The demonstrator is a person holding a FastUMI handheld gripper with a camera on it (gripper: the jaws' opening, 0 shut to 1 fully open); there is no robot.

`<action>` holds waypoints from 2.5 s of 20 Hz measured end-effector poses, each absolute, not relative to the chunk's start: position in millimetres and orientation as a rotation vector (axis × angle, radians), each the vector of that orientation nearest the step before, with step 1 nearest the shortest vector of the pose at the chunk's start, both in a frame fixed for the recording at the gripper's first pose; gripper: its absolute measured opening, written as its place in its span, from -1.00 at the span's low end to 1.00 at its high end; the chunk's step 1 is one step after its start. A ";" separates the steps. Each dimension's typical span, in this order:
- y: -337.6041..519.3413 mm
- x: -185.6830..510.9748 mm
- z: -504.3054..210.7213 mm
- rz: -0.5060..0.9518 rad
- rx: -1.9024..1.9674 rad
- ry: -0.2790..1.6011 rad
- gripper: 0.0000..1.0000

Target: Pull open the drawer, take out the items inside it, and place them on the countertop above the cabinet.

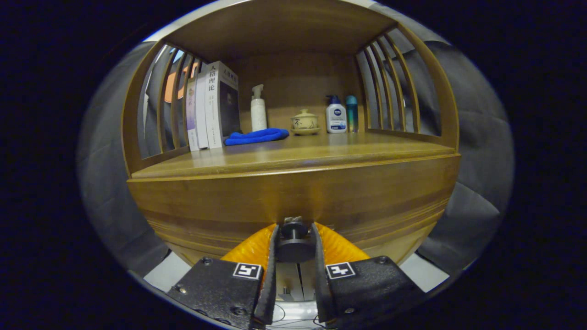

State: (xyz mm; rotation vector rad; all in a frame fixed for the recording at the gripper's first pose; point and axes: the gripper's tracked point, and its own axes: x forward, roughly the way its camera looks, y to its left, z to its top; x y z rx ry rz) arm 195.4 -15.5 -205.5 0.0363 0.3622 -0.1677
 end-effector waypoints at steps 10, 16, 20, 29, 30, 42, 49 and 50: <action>-9.1 123.0 -205.4 -0.142 0.004 0.366 -0.31; -5.5 70.5 -209.5 -0.124 -0.012 0.375 -0.31; 3.3 40.7 -209.5 -0.100 -0.058 0.359 -0.31; 11.6 -7.5 -214.4 -0.059 -0.042 0.404 -0.31; 11.6 -7.5 -215.0 -0.062 -0.034 0.416 -0.31; 48.8 -40.5 -132.4 0.129 -0.005 0.556 0.89; 56.8 6.2 -85.8 0.174 -0.045 0.593 0.92; 55.5 16.6 -88.3 0.165 -0.034 0.628 0.92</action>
